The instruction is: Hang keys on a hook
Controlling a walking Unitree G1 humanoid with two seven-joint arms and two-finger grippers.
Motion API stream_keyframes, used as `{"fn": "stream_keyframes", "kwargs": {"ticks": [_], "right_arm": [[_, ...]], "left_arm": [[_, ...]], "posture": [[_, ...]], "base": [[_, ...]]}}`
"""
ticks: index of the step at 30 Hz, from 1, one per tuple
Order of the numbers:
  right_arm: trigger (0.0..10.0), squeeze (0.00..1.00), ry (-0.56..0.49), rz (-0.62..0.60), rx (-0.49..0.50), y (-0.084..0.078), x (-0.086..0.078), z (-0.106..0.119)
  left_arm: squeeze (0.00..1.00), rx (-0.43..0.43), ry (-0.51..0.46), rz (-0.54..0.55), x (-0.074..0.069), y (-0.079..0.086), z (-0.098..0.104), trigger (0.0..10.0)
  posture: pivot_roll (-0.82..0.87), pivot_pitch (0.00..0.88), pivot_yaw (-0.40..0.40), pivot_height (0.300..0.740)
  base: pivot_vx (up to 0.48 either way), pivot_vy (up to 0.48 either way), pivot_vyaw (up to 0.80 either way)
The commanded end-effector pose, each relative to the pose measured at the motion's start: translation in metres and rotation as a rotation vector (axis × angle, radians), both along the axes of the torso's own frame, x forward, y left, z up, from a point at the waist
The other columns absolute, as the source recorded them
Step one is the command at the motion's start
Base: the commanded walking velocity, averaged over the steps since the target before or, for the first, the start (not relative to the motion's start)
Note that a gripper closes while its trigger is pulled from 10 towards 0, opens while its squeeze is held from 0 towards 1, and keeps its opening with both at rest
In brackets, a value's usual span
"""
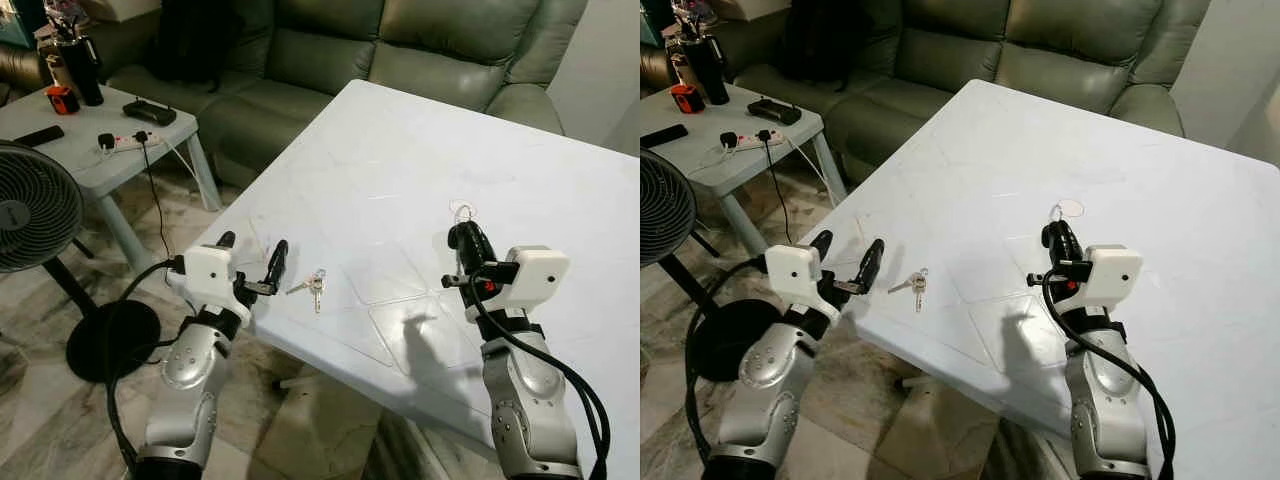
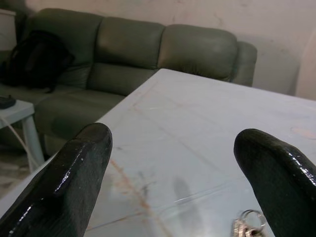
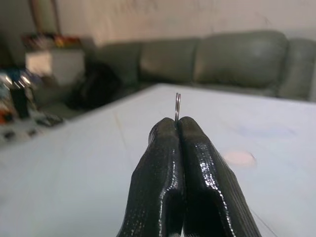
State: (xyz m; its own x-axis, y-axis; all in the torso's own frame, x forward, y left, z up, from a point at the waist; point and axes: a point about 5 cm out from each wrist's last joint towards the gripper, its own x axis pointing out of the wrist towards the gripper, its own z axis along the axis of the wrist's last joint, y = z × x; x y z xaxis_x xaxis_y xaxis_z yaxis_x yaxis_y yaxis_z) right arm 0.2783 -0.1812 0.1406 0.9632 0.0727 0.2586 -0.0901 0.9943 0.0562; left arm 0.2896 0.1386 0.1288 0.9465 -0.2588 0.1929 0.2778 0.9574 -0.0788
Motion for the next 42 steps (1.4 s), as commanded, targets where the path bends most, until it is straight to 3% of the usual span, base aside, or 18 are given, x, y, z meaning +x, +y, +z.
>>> {"fn": "stream_keyframes", "kwargs": {"ticks": [1, 7, 17, 25, 42], "right_arm": [[10.0, 0.0, 0.018, -0.017, -0.044, -0.001, -0.001, -0.002], [10.0, 0.0, 0.032, -0.017, -0.029, 0.002, 0.001, -0.002], [10.0, 0.0, 0.053, -0.037, -0.086, 0.006, 0.008, 0.0], [10.0, 0.0, 0.128, -0.083, -0.119, 0.003, 0.015, -0.008], [10.0, 0.0, 0.156, -0.096, -0.113, 0.003, 0.016, -0.011]], "left_arm": [[0.0, -0.003, 0.016, 0.005, -0.003, 0.007, -0.003, 10.0], [0.0, -0.018, 0.032, 0.039, 0.003, 0.012, -0.003, 10.0], [0.0, -0.017, 0.035, 0.078, 0.02, 0.016, 0.005, 10.0], [0.0, 0.001, 0.047, 0.107, 0.025, 0.017, 0.004, 10.0], [0.0, 0.01, 0.047, 0.105, 0.026, 0.016, 0.003, 10.0]], "posture": [[0.0, 0.102, -0.02, 0.74], [-0.01, 0.103, -0.015, 0.74], [-0.01, 0.095, -0.02, 0.74], [-0.01, 0.089, -0.023, 0.74], [-0.01, 0.08, -0.02, 0.74]], "base": [[0.0, 0.0, 0.0], [0.0, 0.0, 0.0], [0.0, 0.0, 0.0], [0.0, 0.0, 0.0], [0.0, 0.0, -0.75]]}}
